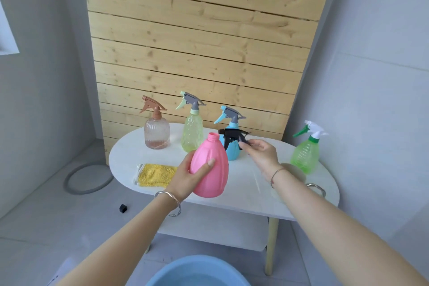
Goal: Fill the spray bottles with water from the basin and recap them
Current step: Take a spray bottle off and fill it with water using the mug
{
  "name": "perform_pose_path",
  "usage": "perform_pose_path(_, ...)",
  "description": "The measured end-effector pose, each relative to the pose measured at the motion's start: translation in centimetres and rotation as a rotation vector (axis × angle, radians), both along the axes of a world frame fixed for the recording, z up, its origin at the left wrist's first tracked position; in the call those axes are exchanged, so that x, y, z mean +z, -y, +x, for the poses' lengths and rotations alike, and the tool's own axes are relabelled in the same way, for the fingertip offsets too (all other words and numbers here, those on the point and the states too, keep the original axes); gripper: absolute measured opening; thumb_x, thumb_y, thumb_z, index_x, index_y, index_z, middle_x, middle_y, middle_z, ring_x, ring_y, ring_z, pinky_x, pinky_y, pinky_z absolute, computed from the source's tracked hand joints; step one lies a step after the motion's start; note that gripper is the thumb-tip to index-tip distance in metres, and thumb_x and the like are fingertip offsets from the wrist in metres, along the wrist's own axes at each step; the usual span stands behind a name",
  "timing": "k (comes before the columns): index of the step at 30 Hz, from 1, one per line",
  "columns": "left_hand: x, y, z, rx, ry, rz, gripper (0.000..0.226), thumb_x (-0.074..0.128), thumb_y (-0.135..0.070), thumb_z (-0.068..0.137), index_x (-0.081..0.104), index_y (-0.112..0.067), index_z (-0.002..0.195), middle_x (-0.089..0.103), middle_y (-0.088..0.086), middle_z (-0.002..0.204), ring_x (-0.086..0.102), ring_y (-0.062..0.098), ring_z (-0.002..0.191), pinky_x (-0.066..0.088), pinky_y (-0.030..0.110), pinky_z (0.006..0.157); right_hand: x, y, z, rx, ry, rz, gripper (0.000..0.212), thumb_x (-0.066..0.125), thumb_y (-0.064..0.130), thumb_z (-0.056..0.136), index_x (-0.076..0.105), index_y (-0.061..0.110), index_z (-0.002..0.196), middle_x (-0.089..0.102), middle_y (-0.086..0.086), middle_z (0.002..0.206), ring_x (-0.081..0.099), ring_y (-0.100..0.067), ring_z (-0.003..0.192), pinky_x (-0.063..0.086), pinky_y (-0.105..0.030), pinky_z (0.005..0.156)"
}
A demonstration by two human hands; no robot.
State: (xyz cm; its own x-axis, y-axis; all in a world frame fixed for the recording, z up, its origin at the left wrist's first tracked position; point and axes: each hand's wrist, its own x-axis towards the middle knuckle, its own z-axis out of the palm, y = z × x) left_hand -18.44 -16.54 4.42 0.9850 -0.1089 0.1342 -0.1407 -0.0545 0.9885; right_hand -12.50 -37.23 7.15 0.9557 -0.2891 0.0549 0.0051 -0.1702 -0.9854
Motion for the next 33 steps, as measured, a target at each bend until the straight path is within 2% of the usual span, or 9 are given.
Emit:
perform_pose_path(4, -1.2, -0.2, 0.4, 0.041, 0.011, -0.005, 0.078, 0.062, -0.071, 0.056, 0.054, -0.027, 0.120, 0.063, -0.008, 0.110, 0.062, 0.005, 0.098, 0.048, 0.017, 0.070, -6.1, 0.3, 0.0, -0.003, -0.102, -0.042, 0.025, 0.082, 0.019, 0.072, 0.070, 0.007, 0.090, 0.072, 0.000, 0.081, 0.065, -0.014, 0.081, 0.045, -0.018, 0.072)
perform_pose_path(10, -2.3, -0.1, 0.7, 0.052, -0.007, 0.000, 0.068, 0.060, -0.072, 0.056, 0.053, -0.036, 0.112, 0.063, -0.010, 0.109, 0.061, 0.005, 0.099, 0.050, 0.019, 0.072, -10.2, 0.2, 0.5, -0.005, -0.164, -0.169, 0.017, 0.083, 0.026, 0.070, 0.069, 0.018, 0.076, 0.073, 0.002, 0.080, 0.067, -0.016, 0.082, 0.051, -0.027, 0.079)
perform_pose_path(15, -2.6, 0.5, 0.7, 0.041, -0.006, -0.014, 0.066, 0.061, -0.072, 0.057, 0.054, -0.036, 0.112, 0.064, -0.010, 0.110, 0.061, 0.005, 0.100, 0.049, 0.017, 0.072, -10.7, 0.4, 0.7, 0.027, -0.161, -0.241, 0.026, 0.080, 0.035, 0.073, 0.071, 0.017, 0.089, 0.071, 0.005, 0.091, 0.067, -0.018, 0.092, 0.051, -0.031, 0.086)
perform_pose_path(18, -2.5, 0.8, 0.4, 0.028, 0.006, -0.016, 0.068, 0.061, -0.072, 0.058, 0.054, -0.034, 0.114, 0.064, -0.010, 0.111, 0.062, 0.005, 0.100, 0.049, 0.018, 0.072, -7.6, 1.0, -0.5, -0.015, 0.015, -0.332, 0.029, 0.071, 0.035, 0.082, 0.067, 0.019, 0.106, 0.064, 0.010, 0.104, 0.058, -0.014, 0.092, 0.044, -0.024, 0.081)
perform_pose_path(21, -2.1, 1.3, -0.1, 0.009, 0.023, -0.022, 0.071, 0.061, -0.070, 0.058, 0.052, -0.033, 0.117, 0.063, -0.011, 0.111, 0.061, 0.000, 0.098, 0.050, 0.014, 0.067, -3.6, 3.7, -2.3, -0.085, 0.290, -0.438, 0.017, 0.067, 0.029, 0.086, 0.067, 0.021, 0.101, 0.064, 0.011, 0.101, 0.055, -0.012, 0.087, 0.039, -0.016, 0.073)
perform_pose_path(23, -1.8, 1.9, -0.5, 0.000, 0.028, -0.026, 0.072, 0.061, -0.070, 0.058, 0.051, -0.032, 0.119, 0.062, -0.012, 0.111, 0.061, 0.001, 0.099, 0.049, 0.013, 0.067, -2.2, 6.8, -3.4, -0.167, 0.321, -0.442, 0.016, 0.070, 0.030, 0.085, 0.067, 0.022, 0.098, 0.064, 0.011, 0.101, 0.054, -0.012, 0.089, 0.040, -0.017, 0.077)
perform_pose_path(28, -1.5, 4.6, -1.7, -0.028, 0.016, -0.036, 0.061, 0.063, -0.054, 0.070, 0.051, -0.024, 0.122, 0.062, -0.008, 0.112, 0.060, 0.002, 0.101, 0.049, 0.009, 0.066, -3.8, 14.2, -6.1, -0.419, 0.039, -0.357, 0.041, 0.071, 0.048, 0.079, 0.062, 0.021, 0.108, 0.058, 0.007, 0.113, 0.053, -0.018, 0.110, 0.042, -0.037, 0.097)
perform_pose_path(30, -1.7, 5.4, -2.2, -0.028, 0.012, -0.041, 0.062, 0.064, -0.055, 0.069, 0.051, -0.024, 0.121, 0.062, -0.008, 0.111, 0.060, 0.001, 0.099, 0.048, 0.009, 0.066, -5.3, 15.5, -6.8, -0.429, -0.072, -0.232, 0.051, 0.066, 0.054, 0.080, 0.061, 0.013, 0.111, 0.058, 0.001, 0.116, 0.053, -0.020, 0.110, 0.043, -0.031, 0.091)
perform_pose_path(33, -2.1, 6.3, -3.1, -0.021, 0.009, -0.040, 0.064, 0.066, -0.057, 0.068, 0.052, -0.023, 0.120, 0.062, -0.009, 0.110, 0.060, 0.003, 0.099, 0.048, 0.009, 0.067, -6.6, 15.8, -7.7, -0.353, -0.144, -0.143, 0.049, 0.053, 0.053, 0.089, 0.065, 0.007, 0.100, 0.058, -0.009, 0.096, 0.048, -0.021, 0.090, 0.039, -0.032, 0.077)
